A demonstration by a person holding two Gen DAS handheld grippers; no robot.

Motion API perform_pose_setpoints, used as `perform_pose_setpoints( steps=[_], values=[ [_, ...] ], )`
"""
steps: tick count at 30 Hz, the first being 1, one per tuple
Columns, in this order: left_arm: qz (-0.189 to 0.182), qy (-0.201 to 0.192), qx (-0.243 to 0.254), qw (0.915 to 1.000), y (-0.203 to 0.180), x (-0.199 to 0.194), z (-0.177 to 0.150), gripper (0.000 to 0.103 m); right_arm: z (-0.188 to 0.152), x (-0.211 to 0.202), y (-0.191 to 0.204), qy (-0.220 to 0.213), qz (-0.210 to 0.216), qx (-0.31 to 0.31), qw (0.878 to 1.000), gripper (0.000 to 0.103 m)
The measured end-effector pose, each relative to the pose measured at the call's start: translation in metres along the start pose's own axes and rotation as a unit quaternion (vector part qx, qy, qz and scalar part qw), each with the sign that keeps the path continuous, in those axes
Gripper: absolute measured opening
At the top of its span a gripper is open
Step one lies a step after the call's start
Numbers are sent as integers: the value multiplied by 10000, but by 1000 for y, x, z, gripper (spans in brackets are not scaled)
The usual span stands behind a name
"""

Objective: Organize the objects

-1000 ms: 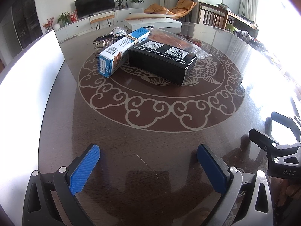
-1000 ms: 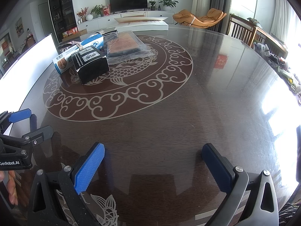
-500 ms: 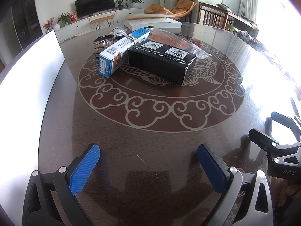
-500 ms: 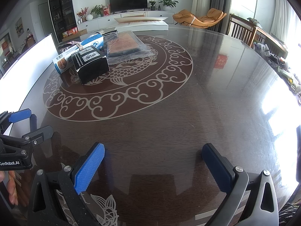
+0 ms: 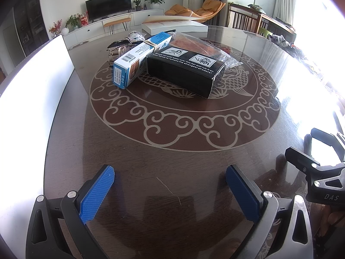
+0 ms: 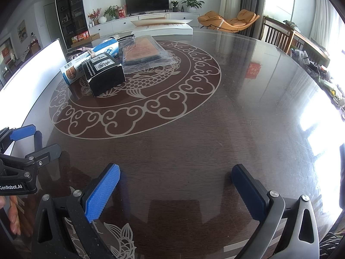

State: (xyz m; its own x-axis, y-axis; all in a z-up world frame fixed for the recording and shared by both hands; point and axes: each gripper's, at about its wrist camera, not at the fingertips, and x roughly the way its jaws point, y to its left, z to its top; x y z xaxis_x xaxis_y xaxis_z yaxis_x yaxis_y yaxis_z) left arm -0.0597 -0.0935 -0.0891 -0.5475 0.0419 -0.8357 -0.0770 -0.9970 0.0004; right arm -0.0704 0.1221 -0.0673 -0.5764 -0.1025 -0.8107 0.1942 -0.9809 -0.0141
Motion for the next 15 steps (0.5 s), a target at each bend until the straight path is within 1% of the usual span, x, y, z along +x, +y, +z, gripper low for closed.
perform_pose_setpoints(
  steps=[5, 11, 15],
  values=[
    [-13, 2, 8, 10000, 0, -1, 1, 103, 0, 0, 0, -1, 0, 0, 10000, 103],
    [-83, 109, 131, 9998, 2, -1, 4, 103, 0, 0, 0, 0, 0, 0, 10000, 103],
    [-114, 59, 173, 9998, 4, -2, 1, 103, 0, 0, 0, 0, 0, 0, 10000, 103]
  ],
)
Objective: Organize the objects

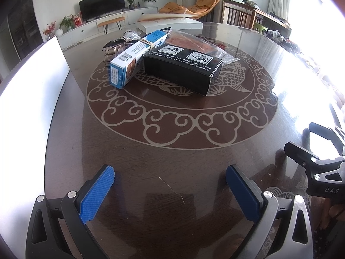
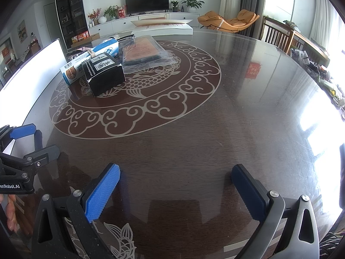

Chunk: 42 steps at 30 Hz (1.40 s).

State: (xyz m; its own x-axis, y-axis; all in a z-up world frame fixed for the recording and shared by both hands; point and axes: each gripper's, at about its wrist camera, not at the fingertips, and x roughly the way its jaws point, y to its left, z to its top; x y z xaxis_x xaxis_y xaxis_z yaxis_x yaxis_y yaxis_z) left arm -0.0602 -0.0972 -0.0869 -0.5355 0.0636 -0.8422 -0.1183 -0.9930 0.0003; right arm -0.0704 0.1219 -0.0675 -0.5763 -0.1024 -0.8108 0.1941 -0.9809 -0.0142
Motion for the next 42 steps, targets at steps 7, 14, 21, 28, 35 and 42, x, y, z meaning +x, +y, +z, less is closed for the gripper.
perform_pose_setpoints(
  steps=[7, 14, 21, 28, 35, 42],
  values=[
    [-1, -52, -8, 10000, -1, 0, -2, 103, 0, 0, 0, 0, 0, 0, 10000, 103],
    [-1, -52, -8, 10000, -1, 0, -2, 103, 0, 0, 0, 0, 0, 0, 10000, 103],
    [-19, -14, 24, 10000, 0, 0, -1, 103, 0, 0, 0, 0, 0, -1, 10000, 103],
    [-46, -53, 52, 10000, 0, -1, -3, 103, 0, 0, 0, 1, -1, 0, 10000, 103],
    [-46, -50, 50, 10000, 0, -1, -3, 103, -1, -1, 0, 1, -1, 0, 10000, 103],
    [-38, -13, 64, 10000, 0, -2, -3, 103, 0, 0, 0, 2, -1, -1, 10000, 103]
  ],
)
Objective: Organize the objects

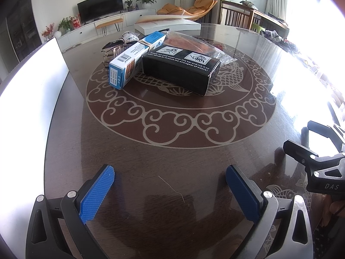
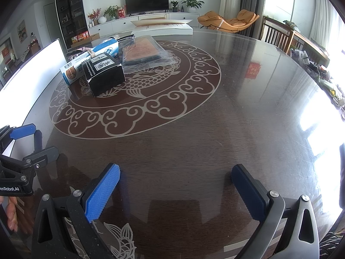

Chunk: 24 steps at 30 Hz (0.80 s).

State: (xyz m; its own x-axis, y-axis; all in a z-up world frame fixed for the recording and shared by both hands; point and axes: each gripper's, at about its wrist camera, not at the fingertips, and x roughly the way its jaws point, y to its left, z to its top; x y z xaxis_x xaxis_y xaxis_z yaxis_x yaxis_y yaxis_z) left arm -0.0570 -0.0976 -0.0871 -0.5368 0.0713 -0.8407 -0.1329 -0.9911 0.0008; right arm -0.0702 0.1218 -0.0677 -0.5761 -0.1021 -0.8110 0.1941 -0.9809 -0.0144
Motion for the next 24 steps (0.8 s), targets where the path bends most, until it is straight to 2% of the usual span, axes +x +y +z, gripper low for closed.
perform_pose_setpoints(
  steps=[24],
  values=[
    [-44, -41, 53, 10000, 1, -1, -4, 103, 0, 0, 0, 0, -1, 0, 10000, 103]
  ],
)
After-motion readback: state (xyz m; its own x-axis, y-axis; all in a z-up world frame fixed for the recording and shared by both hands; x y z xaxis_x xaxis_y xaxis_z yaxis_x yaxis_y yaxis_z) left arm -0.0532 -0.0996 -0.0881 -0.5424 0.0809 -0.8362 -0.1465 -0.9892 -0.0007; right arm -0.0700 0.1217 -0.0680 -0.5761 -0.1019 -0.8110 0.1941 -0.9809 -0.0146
